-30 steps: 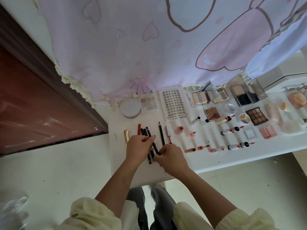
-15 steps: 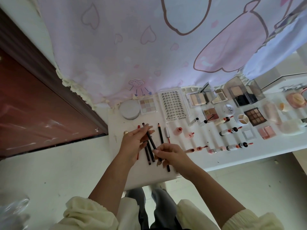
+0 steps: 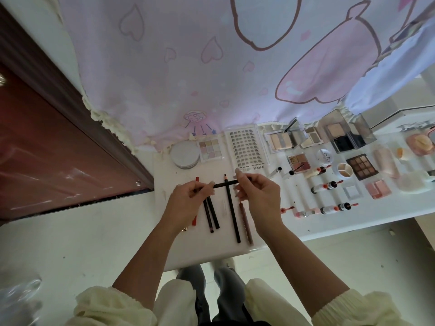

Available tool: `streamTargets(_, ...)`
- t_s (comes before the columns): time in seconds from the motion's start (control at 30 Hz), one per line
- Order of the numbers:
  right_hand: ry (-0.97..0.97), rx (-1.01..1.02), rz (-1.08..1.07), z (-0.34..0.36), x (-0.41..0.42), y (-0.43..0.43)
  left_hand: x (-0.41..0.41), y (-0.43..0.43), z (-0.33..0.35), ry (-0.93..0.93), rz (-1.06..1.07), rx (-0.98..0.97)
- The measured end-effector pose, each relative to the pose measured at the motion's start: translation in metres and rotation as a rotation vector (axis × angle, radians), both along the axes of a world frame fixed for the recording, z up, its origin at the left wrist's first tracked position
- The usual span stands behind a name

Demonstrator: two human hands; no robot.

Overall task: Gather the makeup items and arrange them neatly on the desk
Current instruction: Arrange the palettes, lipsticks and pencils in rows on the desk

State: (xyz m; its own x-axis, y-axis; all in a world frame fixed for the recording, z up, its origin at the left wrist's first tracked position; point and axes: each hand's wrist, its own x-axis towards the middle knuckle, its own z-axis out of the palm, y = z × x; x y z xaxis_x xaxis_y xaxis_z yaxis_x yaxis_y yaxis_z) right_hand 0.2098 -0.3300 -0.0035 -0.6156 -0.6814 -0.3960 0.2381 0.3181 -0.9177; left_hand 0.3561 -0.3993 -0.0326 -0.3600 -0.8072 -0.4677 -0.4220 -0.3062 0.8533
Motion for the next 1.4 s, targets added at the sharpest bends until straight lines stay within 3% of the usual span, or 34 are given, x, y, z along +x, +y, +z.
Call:
streamTargets(0.07, 0.002, 0.010, 0.021, 0.001, -0.001, -0.004, -0.004, 0.004, 0.002, -0.155, -0.190, -0.192)
streamTargets(0.17, 0.059, 0.031, 0.094, 0.000, 0.002, -0.005, -0.013, 0.009, 0.007, -0.102, -0.294, -0.224)
streamTargets(0.5, 0.124, 0.065, 0.213, 0.002, 0.000, -0.008, -0.016, 0.019, 0.008, -0.064, -0.275, -0.276)
streamTargets(0.8, 0.116, 0.068, 0.259, 0.001, -0.002, -0.007, -0.014, 0.017, 0.004, -0.076, -0.281, -0.211)
streamTargets(0.97, 0.067, 0.076, 0.266, -0.001, -0.004, -0.007, -0.013, 0.015, 0.002, -0.016, -0.269, -0.047)
streamTargets(1.17, -0.118, 0.053, 0.240, -0.002, -0.012, -0.009, -0.012, 0.014, 0.010, 0.050, -0.291, 0.093)
streamTargets(1.4, -0.058, 0.064, 0.114, 0.002, -0.019, -0.015, -0.001, 0.012, 0.010, 0.142, -0.242, 0.132)
